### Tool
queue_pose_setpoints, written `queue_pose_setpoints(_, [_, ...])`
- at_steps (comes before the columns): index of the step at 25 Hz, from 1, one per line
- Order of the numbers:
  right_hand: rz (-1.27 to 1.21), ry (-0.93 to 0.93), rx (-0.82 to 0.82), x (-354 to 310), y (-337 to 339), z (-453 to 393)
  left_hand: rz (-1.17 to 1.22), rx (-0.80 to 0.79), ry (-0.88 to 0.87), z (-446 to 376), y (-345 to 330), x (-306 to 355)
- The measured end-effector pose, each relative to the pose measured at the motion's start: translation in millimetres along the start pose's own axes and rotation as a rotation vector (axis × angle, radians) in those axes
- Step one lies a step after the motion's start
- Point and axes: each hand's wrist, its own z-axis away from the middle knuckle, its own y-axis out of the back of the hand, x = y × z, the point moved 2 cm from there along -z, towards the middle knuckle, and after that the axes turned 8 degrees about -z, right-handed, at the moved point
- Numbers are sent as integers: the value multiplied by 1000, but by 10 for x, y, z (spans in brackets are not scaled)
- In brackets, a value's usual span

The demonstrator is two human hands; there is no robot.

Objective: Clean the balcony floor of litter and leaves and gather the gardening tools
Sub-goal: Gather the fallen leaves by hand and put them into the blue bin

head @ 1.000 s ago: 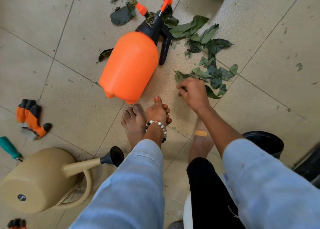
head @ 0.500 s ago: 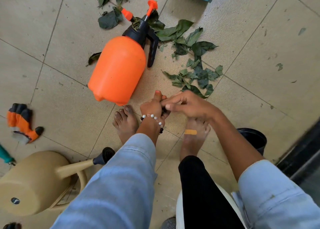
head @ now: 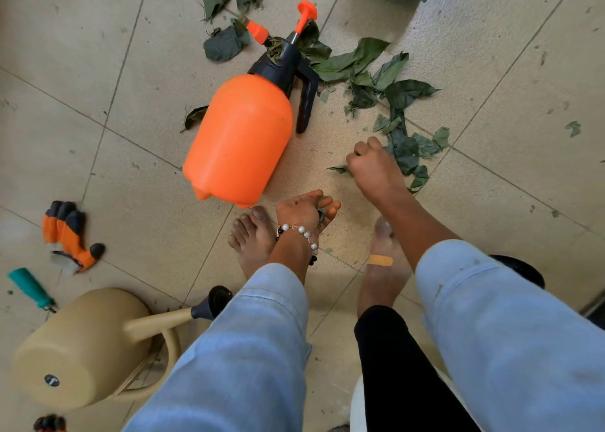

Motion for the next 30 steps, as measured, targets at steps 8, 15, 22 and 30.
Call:
queue_pose_setpoints(8, [-1752, -627, 111, -280, 204, 580, 142, -146, -15, 222, -231, -80])
queue_pose_setpoints(15, [-455, -59, -124, -492, 153, 814, 72, -132, 79, 50, -181, -276])
queue_pose_setpoints(22, [-1211, -243, -510, -83, 157, 729, -238, 2, -57, 175, -265, -185])
queue_pose_setpoints(30, [-520, -528, 173, 336, -237, 849, -173, 60, -49, -4, -15, -203])
